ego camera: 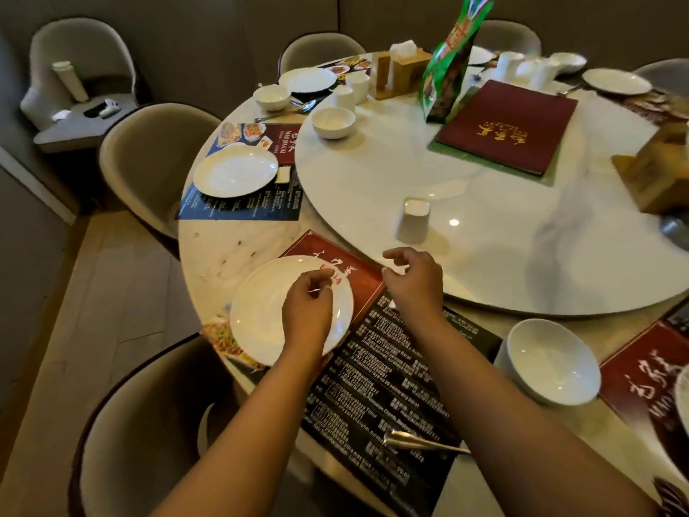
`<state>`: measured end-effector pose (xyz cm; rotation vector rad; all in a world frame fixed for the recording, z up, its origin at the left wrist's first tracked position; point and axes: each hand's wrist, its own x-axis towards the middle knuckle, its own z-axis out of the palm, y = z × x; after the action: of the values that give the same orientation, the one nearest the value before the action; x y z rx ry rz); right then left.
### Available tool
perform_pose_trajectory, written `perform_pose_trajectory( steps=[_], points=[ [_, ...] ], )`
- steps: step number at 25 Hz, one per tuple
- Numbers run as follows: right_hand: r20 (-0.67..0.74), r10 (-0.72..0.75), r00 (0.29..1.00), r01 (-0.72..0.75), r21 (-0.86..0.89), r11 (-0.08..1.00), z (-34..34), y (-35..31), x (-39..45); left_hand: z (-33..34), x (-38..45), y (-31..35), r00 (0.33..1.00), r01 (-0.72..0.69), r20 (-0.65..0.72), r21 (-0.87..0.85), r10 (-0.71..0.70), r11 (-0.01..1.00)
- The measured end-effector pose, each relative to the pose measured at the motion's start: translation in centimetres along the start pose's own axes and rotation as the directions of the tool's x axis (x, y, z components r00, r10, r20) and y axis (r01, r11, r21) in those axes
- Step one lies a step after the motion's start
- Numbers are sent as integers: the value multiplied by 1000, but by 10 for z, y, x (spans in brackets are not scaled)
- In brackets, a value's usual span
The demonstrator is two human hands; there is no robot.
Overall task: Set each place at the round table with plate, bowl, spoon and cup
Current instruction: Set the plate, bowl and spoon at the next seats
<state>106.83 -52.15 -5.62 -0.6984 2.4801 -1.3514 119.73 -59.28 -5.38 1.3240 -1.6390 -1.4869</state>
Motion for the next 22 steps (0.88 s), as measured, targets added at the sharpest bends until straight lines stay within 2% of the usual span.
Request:
perform_pose_trajectory(
  steps=[2,5,9,12,14,16,19,22],
  points=[
    [-31,-74,997,70,-116,991,-11,0,32,29,14,12,995,62,77,-72,-57,995],
    [-14,-154,988,147,-223,964,-22,2,85,71,38,25,983,132,144,-91,-118,987],
    [138,-146,980,179,-270,946,-23,8,135,106,62,31,974,179,158,-100,-162,979],
    [234,-141,962,191,-206,960,-24,15,149,118,65,31,972,197,154,-118,-178,973],
    [218,-163,962,199,-155,968,-29,17,146,121,61,32,971,206,153,-144,-184,968],
    [165,-167,972,169,4,986,-42,18,129,120,54,32,963,243,168,-197,-211,950],
    [104,-137,985,107,255,961,-67,22,83,117,34,31,917,364,297,-353,-266,862],
    [113,-27,993,-17,373,928,-88,36,28,106,6,24,875,407,424,-380,-235,831]
  ],
)
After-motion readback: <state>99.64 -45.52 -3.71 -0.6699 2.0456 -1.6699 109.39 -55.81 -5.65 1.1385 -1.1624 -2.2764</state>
